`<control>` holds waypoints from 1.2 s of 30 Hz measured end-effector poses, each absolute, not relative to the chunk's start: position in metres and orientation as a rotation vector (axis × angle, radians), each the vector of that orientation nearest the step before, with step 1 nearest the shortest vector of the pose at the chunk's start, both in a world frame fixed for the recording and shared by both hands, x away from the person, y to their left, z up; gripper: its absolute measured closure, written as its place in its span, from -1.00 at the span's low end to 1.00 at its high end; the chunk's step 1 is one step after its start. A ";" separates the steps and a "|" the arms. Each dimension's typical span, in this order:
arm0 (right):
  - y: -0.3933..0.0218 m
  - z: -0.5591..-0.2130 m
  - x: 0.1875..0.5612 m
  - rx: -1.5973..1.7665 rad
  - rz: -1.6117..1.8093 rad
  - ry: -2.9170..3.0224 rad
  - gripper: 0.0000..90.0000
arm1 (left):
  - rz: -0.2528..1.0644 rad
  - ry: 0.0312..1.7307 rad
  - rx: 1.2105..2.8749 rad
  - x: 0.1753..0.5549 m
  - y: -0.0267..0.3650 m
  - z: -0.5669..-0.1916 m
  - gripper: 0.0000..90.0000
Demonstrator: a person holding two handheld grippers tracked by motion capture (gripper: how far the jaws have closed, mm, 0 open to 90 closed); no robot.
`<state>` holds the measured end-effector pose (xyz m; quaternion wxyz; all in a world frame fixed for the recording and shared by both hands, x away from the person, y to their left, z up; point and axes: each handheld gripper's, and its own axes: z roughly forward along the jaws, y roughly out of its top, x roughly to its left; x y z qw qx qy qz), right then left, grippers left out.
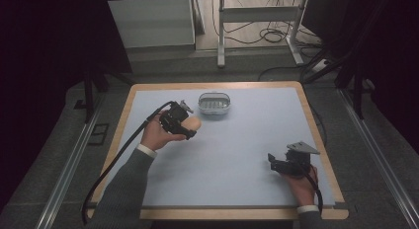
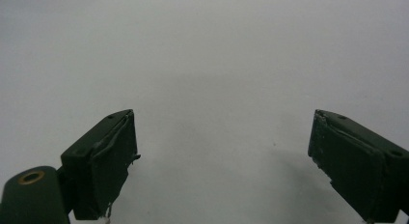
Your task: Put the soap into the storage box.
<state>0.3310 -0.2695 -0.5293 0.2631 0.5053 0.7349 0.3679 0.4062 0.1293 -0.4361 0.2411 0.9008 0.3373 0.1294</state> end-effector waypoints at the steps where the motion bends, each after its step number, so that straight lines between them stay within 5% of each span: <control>1: -0.269 -0.529 0.331 1.367 0.995 1.987 -0.77 | 0.355 0.923 2.467 0.407 0.129 -0.436 -0.27; 36: -0.270 -0.529 0.331 1.365 0.995 1.988 -0.77 | 0.339 0.914 2.463 0.437 0.113 -0.429 -0.27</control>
